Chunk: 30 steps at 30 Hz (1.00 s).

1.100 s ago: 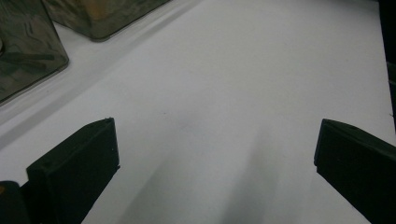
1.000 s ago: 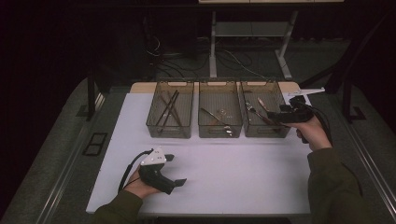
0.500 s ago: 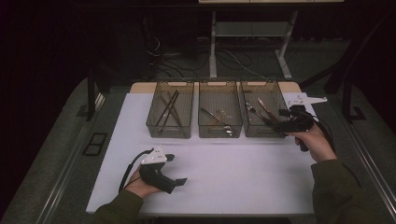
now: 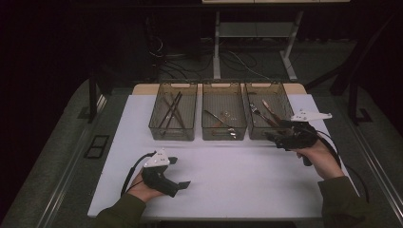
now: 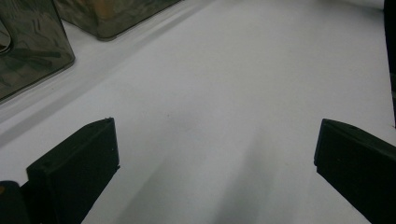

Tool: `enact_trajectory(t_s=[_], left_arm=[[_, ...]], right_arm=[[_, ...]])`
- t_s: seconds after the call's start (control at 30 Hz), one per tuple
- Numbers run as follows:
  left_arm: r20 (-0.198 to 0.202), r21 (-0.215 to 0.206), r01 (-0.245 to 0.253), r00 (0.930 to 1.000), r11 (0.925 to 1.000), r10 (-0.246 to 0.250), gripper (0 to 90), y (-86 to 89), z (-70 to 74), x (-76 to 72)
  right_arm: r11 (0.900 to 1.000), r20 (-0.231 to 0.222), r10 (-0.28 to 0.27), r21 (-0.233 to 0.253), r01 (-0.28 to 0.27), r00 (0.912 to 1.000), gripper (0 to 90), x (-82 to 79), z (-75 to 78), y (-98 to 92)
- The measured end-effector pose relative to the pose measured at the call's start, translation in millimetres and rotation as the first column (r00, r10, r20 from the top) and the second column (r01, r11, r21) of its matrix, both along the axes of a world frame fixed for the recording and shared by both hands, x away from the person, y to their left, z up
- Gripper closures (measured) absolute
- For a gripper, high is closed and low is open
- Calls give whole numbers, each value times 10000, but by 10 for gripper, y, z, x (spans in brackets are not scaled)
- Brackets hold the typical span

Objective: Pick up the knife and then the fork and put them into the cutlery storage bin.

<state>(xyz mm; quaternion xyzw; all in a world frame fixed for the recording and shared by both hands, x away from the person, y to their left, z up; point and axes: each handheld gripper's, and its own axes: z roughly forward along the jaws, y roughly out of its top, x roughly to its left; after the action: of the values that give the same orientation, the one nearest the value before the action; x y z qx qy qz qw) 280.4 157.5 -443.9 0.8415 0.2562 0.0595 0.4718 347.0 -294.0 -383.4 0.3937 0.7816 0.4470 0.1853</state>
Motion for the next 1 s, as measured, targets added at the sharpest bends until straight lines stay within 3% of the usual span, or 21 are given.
enact_trajectory(t_s=[0.23, 0.67, 1.0], left_arm=[[18, -14, 10, 10000, 10000, -10, 0, 2, 3, -4], [39, -5, 32, 10000, 10000, -32, 0, -1, 6, -14], [50, 10, 38, 10000, 10000, -38, 0, 0, 10, -17]], right_arm=[[9993, 99, 42, 359, -45, 9999, 178, -154, -89, -1], [9982, 201, 452, 381, -459, 9988, 177, -443, -279, -15], [9976, -46, 643, 254, -641, 9979, 177, -607, -433, 16]])
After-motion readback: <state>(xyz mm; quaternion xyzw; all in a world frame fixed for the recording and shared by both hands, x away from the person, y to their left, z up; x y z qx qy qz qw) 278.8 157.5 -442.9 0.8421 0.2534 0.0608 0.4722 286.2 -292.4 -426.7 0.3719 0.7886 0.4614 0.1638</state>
